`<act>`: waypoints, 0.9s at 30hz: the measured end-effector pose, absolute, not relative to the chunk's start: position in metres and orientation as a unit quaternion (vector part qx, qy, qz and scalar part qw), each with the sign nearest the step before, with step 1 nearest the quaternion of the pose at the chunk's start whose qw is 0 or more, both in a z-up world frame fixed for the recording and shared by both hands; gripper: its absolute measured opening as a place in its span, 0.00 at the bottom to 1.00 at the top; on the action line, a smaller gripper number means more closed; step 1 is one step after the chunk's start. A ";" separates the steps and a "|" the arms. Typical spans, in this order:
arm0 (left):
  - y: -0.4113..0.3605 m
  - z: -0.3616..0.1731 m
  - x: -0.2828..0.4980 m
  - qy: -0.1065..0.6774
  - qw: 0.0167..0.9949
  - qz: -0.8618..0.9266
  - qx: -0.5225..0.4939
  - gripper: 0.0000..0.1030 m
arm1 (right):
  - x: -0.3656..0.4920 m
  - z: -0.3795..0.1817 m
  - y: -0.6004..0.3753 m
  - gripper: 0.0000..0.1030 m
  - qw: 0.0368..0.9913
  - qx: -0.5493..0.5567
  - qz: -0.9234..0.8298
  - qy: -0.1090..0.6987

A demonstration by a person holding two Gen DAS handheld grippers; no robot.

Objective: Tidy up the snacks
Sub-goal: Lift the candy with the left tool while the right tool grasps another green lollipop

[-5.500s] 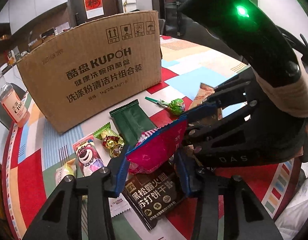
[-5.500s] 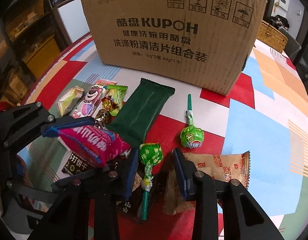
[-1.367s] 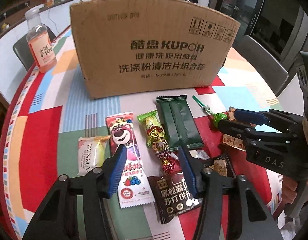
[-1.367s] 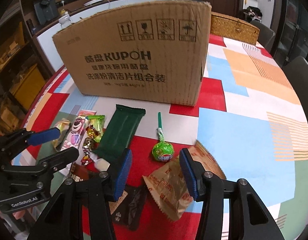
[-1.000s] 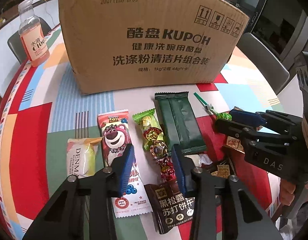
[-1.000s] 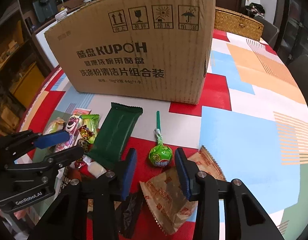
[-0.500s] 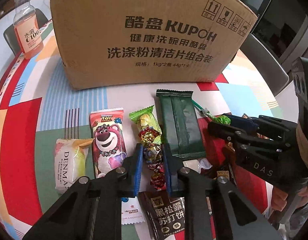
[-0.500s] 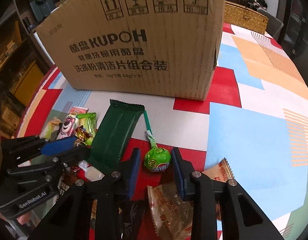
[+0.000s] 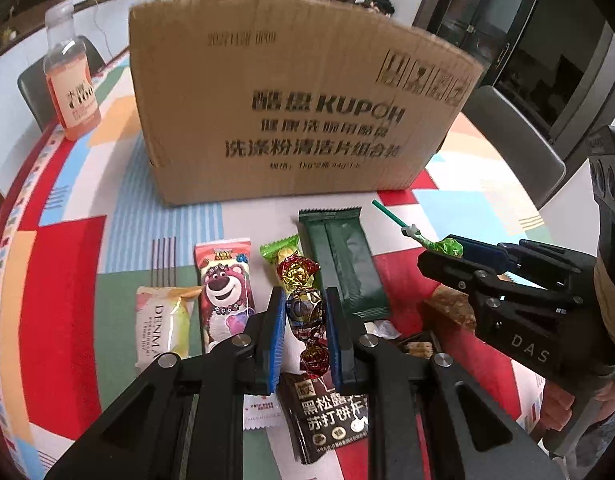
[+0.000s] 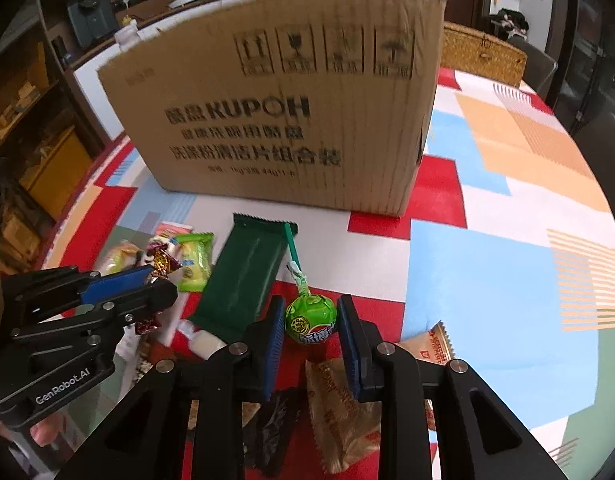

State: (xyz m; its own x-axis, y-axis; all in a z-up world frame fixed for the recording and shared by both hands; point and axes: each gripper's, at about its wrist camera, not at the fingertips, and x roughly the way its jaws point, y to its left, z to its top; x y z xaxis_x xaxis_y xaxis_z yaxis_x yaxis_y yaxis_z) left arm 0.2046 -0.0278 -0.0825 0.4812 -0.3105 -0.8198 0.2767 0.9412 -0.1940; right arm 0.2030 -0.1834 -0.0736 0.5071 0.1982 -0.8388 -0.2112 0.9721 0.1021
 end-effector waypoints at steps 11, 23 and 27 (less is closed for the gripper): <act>-0.025 -0.029 0.186 0.416 0.891 -0.183 -0.015 0.19 | 0.186 -0.030 -0.184 0.27 0.892 0.005 0.129 0.434; -0.025 0.033 0.195 0.335 0.923 -0.190 -0.006 0.19 | 0.187 0.030 -0.187 0.27 0.925 0.019 0.130 0.356; -0.024 0.050 0.203 0.312 0.931 -0.189 -0.002 0.19 | 0.193 0.046 -0.186 0.27 0.933 0.023 0.130 0.335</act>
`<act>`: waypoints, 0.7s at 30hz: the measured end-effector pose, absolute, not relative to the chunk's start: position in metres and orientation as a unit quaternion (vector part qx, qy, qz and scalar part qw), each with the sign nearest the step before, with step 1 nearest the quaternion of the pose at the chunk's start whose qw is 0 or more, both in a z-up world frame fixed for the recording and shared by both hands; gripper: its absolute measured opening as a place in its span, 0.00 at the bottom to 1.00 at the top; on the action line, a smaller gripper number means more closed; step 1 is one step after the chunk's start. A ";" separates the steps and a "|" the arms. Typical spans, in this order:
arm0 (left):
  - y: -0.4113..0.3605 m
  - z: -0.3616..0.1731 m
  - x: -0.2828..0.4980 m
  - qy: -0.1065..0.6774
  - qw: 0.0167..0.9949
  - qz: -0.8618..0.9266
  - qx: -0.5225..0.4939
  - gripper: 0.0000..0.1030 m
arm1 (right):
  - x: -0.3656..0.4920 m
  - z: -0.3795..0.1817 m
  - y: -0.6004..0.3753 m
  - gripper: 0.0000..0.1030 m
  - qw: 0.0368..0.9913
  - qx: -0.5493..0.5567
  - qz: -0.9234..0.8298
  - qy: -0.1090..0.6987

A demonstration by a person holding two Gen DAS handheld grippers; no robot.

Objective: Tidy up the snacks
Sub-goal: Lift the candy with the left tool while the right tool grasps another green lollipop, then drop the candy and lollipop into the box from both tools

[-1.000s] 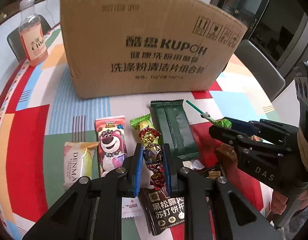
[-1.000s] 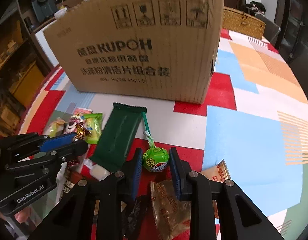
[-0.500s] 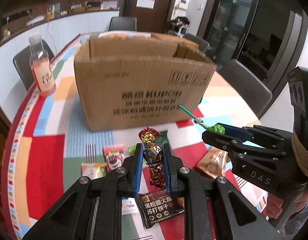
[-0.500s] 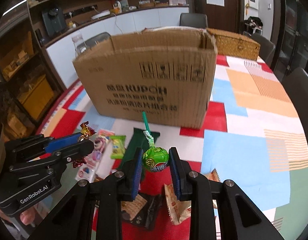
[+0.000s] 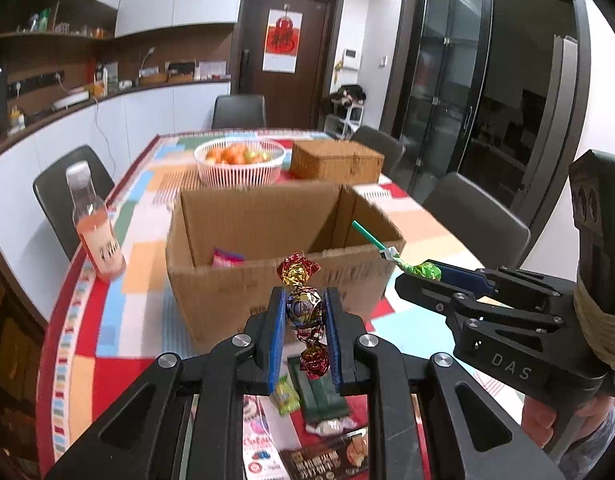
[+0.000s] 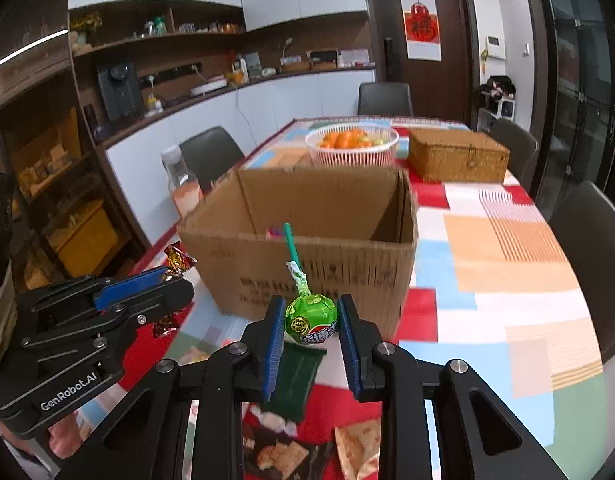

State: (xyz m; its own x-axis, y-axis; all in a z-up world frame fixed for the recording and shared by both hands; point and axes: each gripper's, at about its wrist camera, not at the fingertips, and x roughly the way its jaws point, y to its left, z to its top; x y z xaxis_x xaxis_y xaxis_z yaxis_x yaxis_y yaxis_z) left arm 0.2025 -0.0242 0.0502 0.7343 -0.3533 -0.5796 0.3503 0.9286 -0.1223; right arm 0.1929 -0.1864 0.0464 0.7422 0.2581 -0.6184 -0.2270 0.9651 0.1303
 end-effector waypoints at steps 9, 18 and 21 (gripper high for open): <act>-0.019 0.076 0.228 0.283 0.943 -0.178 0.000 0.19 | 0.215 0.074 -0.182 0.27 0.944 0.031 0.134 0.300; -0.018 0.085 0.266 0.283 0.945 -0.164 0.007 0.19 | 0.247 0.079 -0.177 0.27 0.945 0.029 0.127 0.301; -0.019 0.084 0.279 0.289 0.944 -0.161 0.009 0.19 | 0.258 0.076 -0.177 0.27 0.944 0.026 0.124 0.305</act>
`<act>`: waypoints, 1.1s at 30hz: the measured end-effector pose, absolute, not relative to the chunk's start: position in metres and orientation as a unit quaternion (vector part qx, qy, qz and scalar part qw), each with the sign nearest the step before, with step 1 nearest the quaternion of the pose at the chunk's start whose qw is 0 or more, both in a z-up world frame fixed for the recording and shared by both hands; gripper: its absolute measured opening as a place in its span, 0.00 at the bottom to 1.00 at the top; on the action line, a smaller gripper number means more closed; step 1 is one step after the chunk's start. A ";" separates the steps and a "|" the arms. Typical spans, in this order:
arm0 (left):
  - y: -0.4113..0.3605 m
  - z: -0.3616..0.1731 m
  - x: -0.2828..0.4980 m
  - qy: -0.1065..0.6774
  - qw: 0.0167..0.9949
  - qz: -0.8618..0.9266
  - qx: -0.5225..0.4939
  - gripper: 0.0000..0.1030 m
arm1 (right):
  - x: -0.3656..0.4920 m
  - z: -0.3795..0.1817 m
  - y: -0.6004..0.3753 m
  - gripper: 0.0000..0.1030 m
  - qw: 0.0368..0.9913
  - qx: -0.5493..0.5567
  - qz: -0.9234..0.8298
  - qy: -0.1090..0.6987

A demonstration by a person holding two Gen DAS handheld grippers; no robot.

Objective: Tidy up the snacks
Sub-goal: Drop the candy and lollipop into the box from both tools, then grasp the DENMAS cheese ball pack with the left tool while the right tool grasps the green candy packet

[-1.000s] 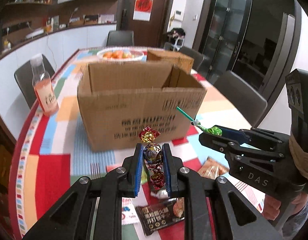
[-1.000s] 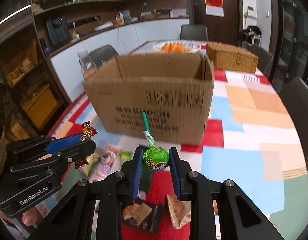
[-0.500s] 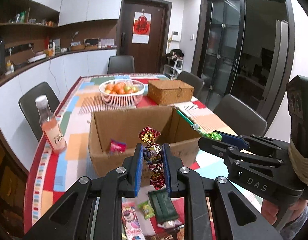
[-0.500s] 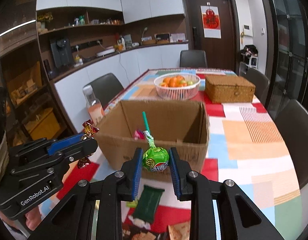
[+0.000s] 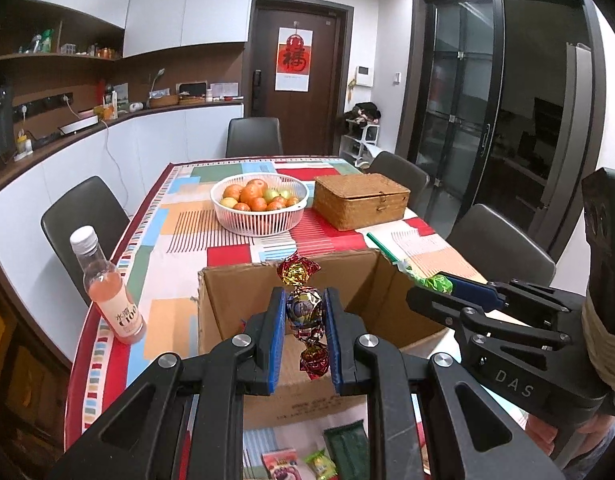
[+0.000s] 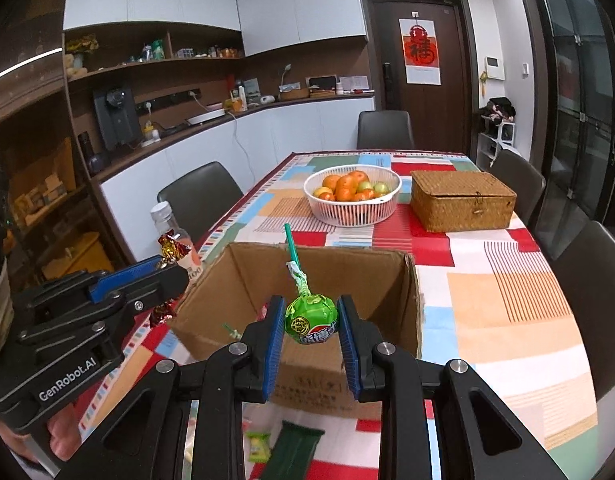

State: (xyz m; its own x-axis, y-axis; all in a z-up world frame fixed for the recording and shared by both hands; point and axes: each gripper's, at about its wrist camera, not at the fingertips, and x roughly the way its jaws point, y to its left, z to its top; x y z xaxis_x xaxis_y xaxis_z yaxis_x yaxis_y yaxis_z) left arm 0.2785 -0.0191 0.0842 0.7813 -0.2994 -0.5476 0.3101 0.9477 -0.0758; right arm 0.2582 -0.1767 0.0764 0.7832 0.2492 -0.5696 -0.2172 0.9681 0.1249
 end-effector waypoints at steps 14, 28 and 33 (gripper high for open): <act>-0.019 0.073 0.305 0.313 0.940 -0.136 0.025 0.45 | 0.288 0.065 -0.174 0.36 0.937 0.031 0.109 0.330; 0.010 0.079 0.243 0.302 0.945 -0.124 0.017 0.50 | 0.239 0.072 -0.150 0.39 0.940 0.014 0.143 0.310; 0.022 0.074 0.221 0.306 0.945 -0.115 0.014 0.51 | 0.224 0.064 -0.137 0.39 0.933 0.010 0.165 0.320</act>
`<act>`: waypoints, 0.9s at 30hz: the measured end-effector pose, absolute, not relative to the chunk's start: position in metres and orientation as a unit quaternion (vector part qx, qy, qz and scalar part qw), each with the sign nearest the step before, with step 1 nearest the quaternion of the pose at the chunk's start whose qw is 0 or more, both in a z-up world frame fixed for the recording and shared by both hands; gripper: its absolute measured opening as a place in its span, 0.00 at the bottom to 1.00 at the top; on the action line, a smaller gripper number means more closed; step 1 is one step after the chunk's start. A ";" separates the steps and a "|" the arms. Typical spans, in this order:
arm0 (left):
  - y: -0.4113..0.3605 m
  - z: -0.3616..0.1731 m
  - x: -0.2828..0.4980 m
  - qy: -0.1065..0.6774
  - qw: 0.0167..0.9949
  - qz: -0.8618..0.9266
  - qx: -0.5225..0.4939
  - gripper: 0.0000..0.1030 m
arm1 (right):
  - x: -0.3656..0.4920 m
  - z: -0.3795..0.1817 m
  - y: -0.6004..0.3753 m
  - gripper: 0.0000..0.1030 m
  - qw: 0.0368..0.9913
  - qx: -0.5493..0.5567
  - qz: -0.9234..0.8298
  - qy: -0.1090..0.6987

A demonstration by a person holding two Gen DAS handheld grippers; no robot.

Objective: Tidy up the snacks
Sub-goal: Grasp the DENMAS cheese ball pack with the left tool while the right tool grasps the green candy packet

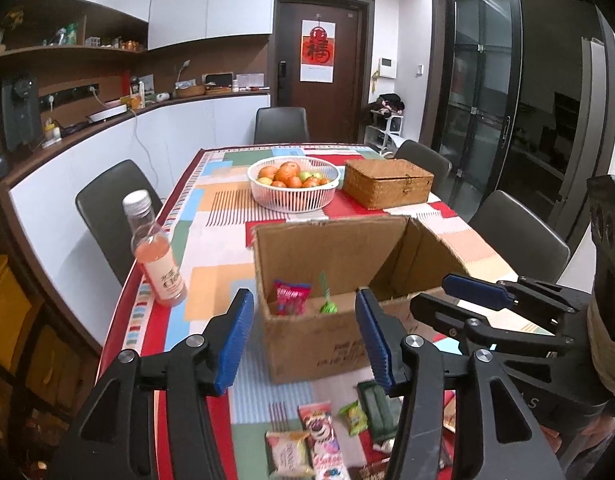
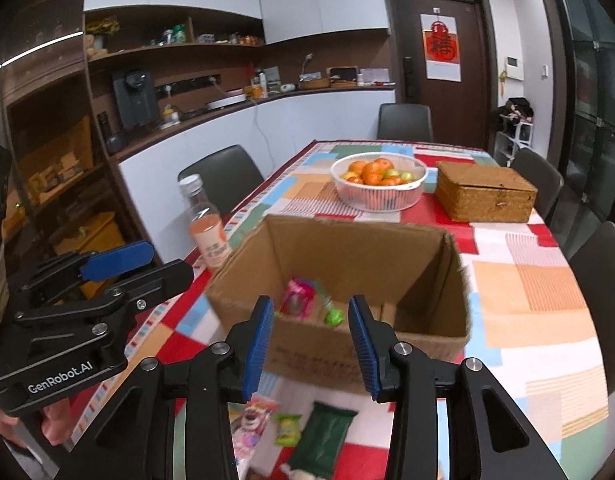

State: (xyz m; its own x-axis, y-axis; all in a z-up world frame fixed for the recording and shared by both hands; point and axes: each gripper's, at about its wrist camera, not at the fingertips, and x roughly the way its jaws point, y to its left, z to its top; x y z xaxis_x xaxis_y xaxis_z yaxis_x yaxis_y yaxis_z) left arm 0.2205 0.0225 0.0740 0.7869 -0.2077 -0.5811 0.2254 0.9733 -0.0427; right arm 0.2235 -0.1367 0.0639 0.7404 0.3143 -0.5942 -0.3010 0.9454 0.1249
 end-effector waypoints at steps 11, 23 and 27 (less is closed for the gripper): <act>0.043 0.043 0.193 0.342 0.934 -0.100 0.009 0.52 | 0.205 0.032 -0.118 0.39 0.913 0.005 0.187 0.363; 0.055 -0.013 0.185 0.416 0.904 -0.098 -0.012 0.52 | 0.198 -0.018 -0.107 0.39 0.880 -0.012 0.193 0.434; 0.056 -0.030 0.181 0.435 0.895 -0.099 -0.017 0.52 | 0.196 -0.034 -0.104 0.39 0.870 -0.018 0.195 0.453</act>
